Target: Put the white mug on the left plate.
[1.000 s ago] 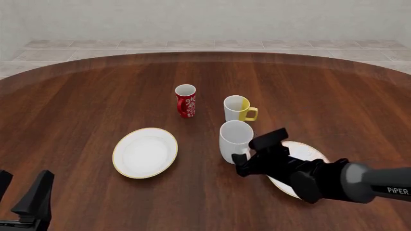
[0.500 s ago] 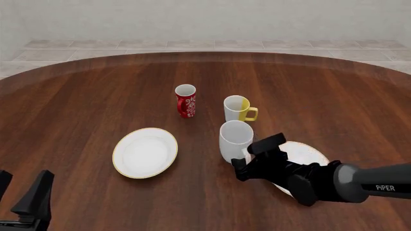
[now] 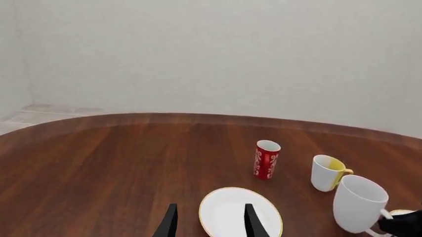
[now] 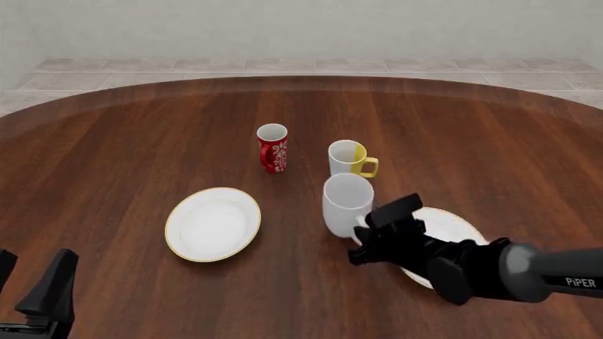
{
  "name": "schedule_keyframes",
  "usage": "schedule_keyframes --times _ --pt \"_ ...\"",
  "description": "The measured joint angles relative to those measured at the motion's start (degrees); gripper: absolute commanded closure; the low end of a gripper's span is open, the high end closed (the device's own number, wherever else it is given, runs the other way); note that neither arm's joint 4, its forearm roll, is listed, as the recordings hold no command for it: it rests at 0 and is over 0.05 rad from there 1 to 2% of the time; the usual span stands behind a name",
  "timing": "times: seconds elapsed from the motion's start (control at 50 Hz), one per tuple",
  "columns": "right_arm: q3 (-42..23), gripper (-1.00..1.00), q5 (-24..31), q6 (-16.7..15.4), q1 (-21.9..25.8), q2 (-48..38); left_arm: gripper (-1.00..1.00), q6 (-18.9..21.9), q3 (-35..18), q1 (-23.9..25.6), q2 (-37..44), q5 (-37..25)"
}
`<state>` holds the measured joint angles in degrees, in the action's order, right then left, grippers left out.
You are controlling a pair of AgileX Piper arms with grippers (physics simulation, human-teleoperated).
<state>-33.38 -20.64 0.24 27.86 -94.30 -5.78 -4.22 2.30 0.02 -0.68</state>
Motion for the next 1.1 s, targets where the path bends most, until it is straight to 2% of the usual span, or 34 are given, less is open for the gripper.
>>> schedule_keyframes --times 0.46,0.7,1.1 --pt "-1.78 1.00 4.39 -4.08 1.63 6.17 -1.00 -0.35 0.03 -0.22 0.00 0.07" --pt "-3.49 1.00 8.06 -4.30 2.23 10.66 -1.00 -0.32 0.04 -0.33 0.00 -0.01" --pt "-10.90 1.00 17.13 -2.19 5.50 12.18 -1.00 -0.29 -0.11 -0.51 0.01 -0.10"
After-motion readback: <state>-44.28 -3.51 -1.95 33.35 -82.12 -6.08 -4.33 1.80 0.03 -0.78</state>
